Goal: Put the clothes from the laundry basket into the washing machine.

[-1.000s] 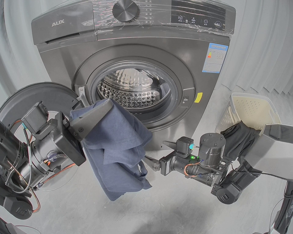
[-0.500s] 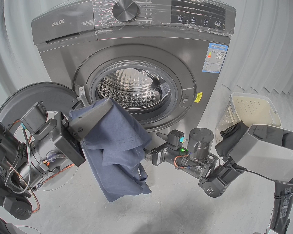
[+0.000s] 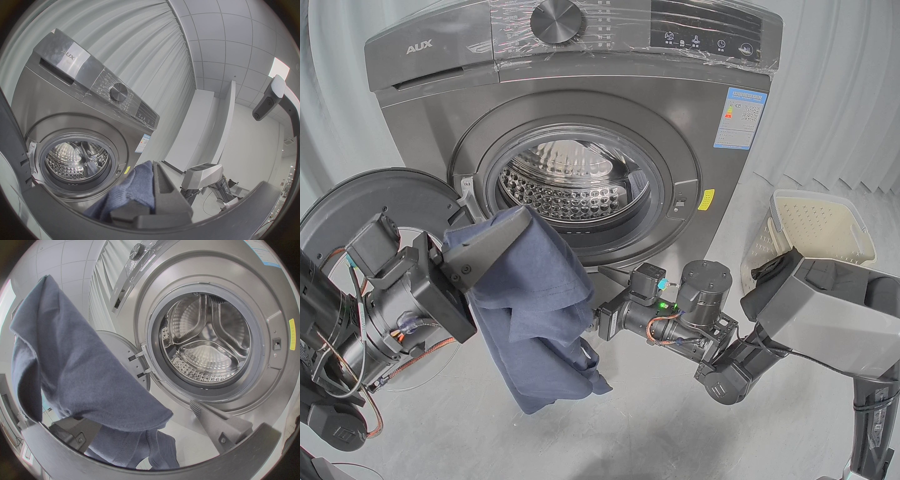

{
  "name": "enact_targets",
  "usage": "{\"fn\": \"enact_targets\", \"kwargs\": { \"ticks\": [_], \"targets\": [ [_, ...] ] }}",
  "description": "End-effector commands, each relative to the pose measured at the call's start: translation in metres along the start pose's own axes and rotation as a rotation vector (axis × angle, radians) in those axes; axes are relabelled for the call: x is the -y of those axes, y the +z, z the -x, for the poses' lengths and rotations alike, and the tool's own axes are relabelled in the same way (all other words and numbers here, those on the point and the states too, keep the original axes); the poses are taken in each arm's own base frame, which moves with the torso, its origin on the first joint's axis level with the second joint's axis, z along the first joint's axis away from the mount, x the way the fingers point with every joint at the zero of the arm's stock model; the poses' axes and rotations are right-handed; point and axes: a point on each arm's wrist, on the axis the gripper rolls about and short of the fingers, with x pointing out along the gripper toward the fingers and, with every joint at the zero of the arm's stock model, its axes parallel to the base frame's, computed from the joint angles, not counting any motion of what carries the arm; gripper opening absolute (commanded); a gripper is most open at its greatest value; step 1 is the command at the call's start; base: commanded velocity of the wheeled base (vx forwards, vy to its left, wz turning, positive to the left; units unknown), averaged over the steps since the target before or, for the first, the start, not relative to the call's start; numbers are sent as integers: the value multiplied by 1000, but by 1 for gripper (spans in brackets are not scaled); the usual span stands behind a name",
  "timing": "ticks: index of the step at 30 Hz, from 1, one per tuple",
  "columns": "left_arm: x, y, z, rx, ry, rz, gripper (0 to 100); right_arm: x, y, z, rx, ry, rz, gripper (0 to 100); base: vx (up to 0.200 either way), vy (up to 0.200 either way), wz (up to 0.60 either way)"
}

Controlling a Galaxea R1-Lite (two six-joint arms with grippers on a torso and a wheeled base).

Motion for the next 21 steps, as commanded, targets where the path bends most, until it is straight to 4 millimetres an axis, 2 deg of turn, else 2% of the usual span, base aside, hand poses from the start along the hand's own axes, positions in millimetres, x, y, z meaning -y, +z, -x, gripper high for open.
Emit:
{"fn": "enact_targets", "kwargs": {
  "ticks": [1, 9, 10, 21],
  "targets": [
    [-1, -1, 0, -5, 4, 1, 0, -1, -1, 1, -6, 16, -6, 100, 0, 0, 0],
    [-1, -1, -1, -4, 4, 2, 0, -2, -6, 5, -16, 30, -11, 100, 0, 0, 0],
    [-2, -1, -1, -4, 4, 2, 0, -2, -6, 5, -16, 30, -11, 0, 0, 0, 0],
    [-2, -2, -2, -5, 4, 3, 0, -11, -1, 4, 7, 49, -13, 0, 0, 0, 0]
  ]
}}
